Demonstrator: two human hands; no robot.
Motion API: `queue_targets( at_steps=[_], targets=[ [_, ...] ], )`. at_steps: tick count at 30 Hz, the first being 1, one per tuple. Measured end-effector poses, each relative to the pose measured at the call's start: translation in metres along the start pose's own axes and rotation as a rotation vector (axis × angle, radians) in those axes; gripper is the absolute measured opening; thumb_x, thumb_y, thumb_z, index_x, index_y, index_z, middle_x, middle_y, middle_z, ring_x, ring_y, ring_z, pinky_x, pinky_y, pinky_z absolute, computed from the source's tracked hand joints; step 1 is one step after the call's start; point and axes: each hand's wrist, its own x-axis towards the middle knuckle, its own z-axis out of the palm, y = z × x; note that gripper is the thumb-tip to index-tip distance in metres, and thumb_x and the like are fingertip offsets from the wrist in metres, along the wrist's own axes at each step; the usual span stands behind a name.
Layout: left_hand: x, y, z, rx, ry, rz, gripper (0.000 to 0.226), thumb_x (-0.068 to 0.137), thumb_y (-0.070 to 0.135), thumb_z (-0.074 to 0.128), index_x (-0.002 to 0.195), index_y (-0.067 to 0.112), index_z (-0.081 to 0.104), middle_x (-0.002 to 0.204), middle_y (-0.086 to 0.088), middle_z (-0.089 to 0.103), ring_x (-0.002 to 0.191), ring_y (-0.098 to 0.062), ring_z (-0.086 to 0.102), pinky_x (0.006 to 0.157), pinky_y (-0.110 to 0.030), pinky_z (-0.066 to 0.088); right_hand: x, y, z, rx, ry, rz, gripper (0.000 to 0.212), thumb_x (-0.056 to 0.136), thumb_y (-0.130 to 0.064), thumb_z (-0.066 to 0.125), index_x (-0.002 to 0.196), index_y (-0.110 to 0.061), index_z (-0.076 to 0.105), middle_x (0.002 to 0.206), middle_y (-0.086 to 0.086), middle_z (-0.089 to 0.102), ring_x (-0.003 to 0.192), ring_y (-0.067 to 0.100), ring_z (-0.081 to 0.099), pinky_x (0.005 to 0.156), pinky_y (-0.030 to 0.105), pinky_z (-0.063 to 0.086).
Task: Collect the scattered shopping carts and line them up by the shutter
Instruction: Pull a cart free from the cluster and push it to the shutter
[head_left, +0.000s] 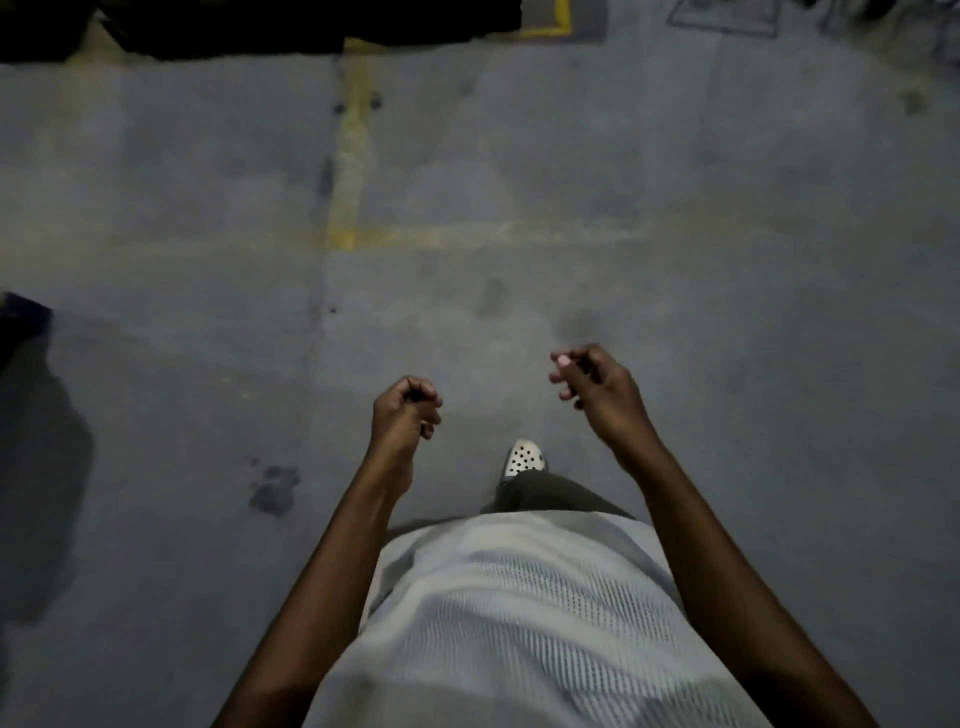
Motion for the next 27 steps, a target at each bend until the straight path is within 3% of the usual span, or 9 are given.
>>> queue_targets(
  at_steps=[5,10,16,23,27],
  targets=[
    [0.091,0.084,0.043,0.011,-0.006,0.072,0.038,0.078,-0.026,0.047,0.076,0.011,0.056,0.068,-0.003,0.057,0.051,-0.013,0.047,0.047,-0.024,0.035,0.110,-0.060,-0.026,0.046,0.077,-0.025,0.014,0.105,-0.021,0.059,0.112,-0.015,0.069,0.097,0.009,0.073,0.072,0.002,0.063,0.063,0.012,0.046],
    [0.201,0.139,0.074,0.010,0.000,0.033,0.037,0.081,-0.024,0.046,0.076,0.011,0.056,0.070,-0.004,0.056,0.053,-0.014,0.045,0.045,-0.022,0.032,0.209,-0.083,-0.022,0.039,0.061,0.041,0.011,0.104,-0.028,0.061,0.108,-0.024,0.070,0.096,0.005,0.075,0.071,0.008,0.062,0.068,0.025,0.047],
    [0.364,0.230,0.113,0.068,-0.092,0.068,0.037,0.080,-0.024,0.049,0.077,0.012,0.057,0.067,-0.002,0.056,0.047,-0.007,0.047,0.047,-0.023,0.033,0.355,-0.128,-0.007,0.081,0.141,0.079,0.011,0.104,-0.023,0.061,0.109,-0.022,0.071,0.089,0.000,0.073,0.070,0.012,0.059,0.067,0.030,0.044],
    [0.521,0.391,0.183,0.245,-0.325,0.201,0.034,0.090,-0.019,0.052,0.080,0.014,0.058,0.063,0.000,0.053,0.053,-0.012,0.046,0.052,-0.027,0.032,0.519,-0.246,-0.008,0.136,0.223,-0.003,0.013,0.104,-0.025,0.060,0.112,-0.020,0.070,0.095,0.003,0.075,0.072,0.006,0.064,0.067,0.020,0.049],
    [0.589,0.444,0.243,0.315,-0.447,0.197,0.033,0.088,-0.019,0.051,0.080,0.012,0.058,0.060,0.004,0.054,0.055,-0.014,0.047,0.050,-0.026,0.034,0.587,-0.270,-0.033,0.152,0.249,0.023,0.011,0.104,-0.023,0.060,0.107,-0.025,0.070,0.097,0.004,0.075,0.073,0.003,0.066,0.066,0.013,0.049]
  ],
)
